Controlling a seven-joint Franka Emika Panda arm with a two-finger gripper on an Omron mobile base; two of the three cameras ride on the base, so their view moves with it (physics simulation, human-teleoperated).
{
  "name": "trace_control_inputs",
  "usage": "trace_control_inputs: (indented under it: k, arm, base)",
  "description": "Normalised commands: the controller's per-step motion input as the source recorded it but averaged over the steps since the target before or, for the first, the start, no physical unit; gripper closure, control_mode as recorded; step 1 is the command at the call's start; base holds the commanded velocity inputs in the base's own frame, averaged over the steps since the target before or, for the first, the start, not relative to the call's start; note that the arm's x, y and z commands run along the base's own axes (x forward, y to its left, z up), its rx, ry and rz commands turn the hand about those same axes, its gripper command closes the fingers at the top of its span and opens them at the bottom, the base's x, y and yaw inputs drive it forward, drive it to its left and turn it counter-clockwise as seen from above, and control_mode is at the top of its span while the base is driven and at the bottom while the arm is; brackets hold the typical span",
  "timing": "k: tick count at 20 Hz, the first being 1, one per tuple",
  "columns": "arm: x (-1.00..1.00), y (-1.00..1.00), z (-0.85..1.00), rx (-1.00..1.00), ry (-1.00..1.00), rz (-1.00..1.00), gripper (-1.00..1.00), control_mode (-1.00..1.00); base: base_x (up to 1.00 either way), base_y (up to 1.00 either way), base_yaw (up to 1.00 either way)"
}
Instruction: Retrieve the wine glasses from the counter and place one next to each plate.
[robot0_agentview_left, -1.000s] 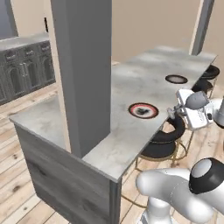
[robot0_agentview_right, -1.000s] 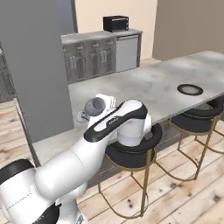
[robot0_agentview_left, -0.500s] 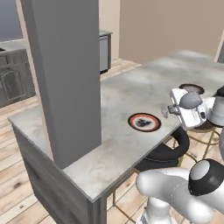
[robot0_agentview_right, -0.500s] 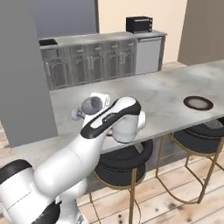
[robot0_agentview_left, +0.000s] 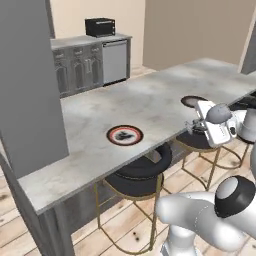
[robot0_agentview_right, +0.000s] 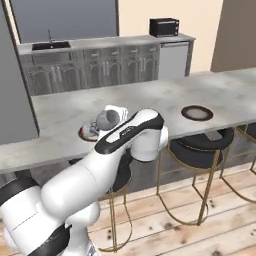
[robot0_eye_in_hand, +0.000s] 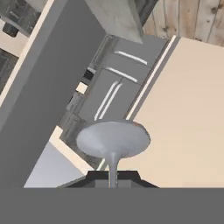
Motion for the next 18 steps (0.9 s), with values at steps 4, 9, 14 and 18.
trace_control_inputs:
  k: [4,9,14,18]
  arm:
    - [0.00,0.00,0.00,0.00,0.00,0.00,1.00,1.00]
    - [0.00,0.00,0.00,0.00,0.00,0.00,1.00,1.00]
    - [0.00,0.00,0.00,0.00,0.00,0.00,1.00,1.00]
    - [0.00,0.00,0.00,0.00,0.00,0.00,1.00,1.00]
  base:
    - [-0.54,-1.00,0.49]
    - [0.08,-1.00,0.32]
    - [0.91,-0.34,0.04]
    - [0.81,0.50,0.01]
